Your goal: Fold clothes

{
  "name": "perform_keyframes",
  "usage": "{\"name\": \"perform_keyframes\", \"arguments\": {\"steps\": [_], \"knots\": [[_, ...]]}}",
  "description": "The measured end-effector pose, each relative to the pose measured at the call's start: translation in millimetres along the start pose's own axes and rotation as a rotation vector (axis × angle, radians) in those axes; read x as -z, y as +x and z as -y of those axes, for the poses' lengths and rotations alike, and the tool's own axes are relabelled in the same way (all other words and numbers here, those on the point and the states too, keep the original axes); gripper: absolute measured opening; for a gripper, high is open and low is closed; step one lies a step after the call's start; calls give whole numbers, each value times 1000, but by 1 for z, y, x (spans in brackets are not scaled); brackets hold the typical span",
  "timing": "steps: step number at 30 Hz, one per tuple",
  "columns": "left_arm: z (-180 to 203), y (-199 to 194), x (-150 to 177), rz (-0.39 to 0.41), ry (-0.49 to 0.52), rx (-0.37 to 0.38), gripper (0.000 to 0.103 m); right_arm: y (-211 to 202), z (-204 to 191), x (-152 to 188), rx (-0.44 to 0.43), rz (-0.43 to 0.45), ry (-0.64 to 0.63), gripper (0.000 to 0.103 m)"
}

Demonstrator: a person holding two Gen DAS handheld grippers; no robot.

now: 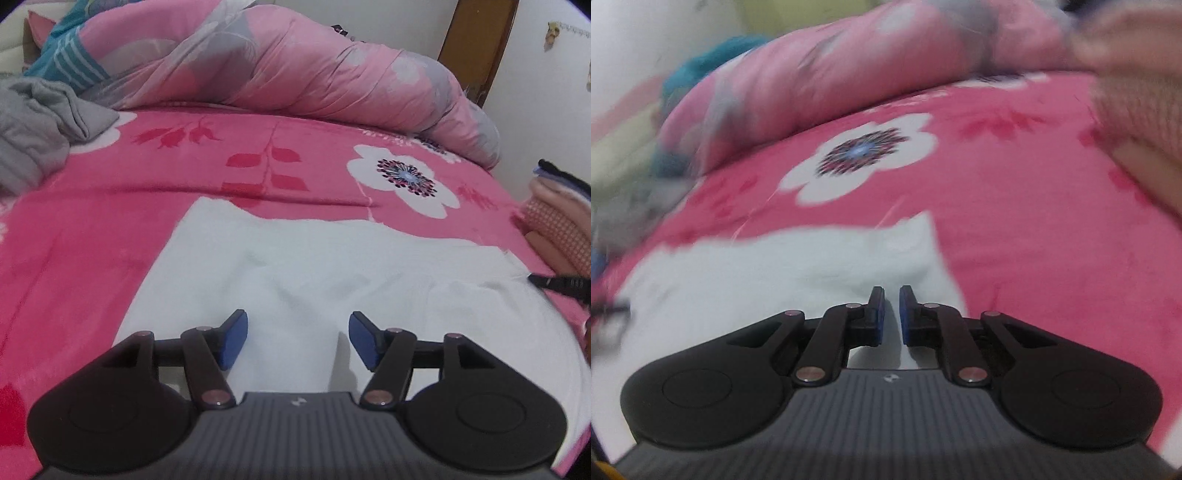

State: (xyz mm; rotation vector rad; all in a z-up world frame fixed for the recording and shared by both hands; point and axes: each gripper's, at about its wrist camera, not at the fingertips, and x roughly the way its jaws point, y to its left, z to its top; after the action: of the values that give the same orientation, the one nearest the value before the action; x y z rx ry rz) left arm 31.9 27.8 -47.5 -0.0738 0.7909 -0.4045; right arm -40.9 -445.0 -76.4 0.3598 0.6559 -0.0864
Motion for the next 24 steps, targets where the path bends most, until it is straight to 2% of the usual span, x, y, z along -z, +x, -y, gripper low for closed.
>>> {"name": "perform_keyframes", "arguments": {"steps": [1,3,6,7,9,11,14,18,24], "knots": [[2,-1,-1,2,0,-3,65,-5,6,-2,26,14,34,12],[5,-10,-1,19,6,-5,66,-23,15,-5,76,56,97,12],[15,-28,1,76,27,-10,74,-63,2,6,36,100,114,15],[18,-35,4,98,25,-2,78,-73,-8,14,22,106,95,19],[23,-45,11,128,15,17,82,-91,-33,34,-8,114,47,34],[28,-49,19,130,13,32,87,-109,-57,54,-37,122,0,41],[38,-47,34,104,33,31,88,-111,-94,77,-40,105,-83,42],[46,-45,50,80,16,2,90,-98,-129,91,-27,49,-147,45],[65,-44,64,68,62,-81,96,-90,-155,103,50,19,-205,66]]}}
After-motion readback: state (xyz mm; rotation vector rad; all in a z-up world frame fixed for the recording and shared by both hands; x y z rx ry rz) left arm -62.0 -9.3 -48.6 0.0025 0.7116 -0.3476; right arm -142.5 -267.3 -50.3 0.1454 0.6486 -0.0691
